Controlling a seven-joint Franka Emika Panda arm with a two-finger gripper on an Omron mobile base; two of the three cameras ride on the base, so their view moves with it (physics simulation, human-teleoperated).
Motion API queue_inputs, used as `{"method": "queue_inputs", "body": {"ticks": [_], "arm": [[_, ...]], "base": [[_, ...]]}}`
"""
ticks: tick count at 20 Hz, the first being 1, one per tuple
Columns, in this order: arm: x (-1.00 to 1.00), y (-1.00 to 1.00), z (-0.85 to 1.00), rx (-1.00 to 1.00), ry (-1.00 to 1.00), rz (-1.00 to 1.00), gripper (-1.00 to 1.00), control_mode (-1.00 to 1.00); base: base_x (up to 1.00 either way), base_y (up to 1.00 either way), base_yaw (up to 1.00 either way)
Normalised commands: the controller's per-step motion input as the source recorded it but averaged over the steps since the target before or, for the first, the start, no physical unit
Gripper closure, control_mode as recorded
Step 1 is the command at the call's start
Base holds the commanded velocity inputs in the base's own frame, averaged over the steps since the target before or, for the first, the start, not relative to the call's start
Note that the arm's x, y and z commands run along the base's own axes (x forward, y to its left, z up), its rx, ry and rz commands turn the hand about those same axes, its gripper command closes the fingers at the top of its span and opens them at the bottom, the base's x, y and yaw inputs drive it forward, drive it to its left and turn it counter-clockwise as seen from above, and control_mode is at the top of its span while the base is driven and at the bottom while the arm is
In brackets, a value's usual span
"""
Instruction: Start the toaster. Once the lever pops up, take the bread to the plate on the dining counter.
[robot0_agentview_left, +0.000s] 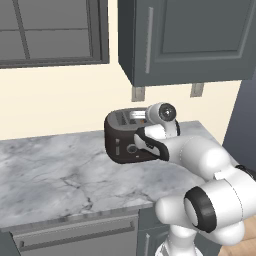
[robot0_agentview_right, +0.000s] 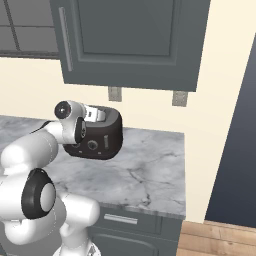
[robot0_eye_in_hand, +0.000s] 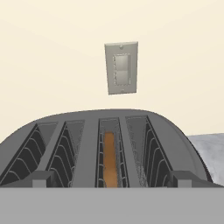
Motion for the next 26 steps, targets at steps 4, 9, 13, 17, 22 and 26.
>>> {"method": "queue_inputs", "body": {"ticks": [4,9,13,17,22,26], "arm": [[0.0,0.0,0.0,0.0,0.0,0.0,-1.0,-1.0],[0.0,0.0,0.0,0.0,0.0,0.0,-1.0,-1.0],[0.0,0.0,0.0,0.0,0.0,0.0,-1.0,-1.0],[0.0,0.0,0.0,0.0,0.0,0.0,-1.0,-1.0],[0.0,0.0,0.0,0.0,0.0,0.0,-1.0,-1.0],[0.0,0.0,0.0,0.0,0.0,0.0,-1.0,-1.0]], "base": [[0.0,0.0,0.0],[0.0,0.0,0.0],[0.0,0.0,0.0],[0.0,0.0,0.0],[0.0,0.0,0.0],[0.0,0.0,0.0]]}}
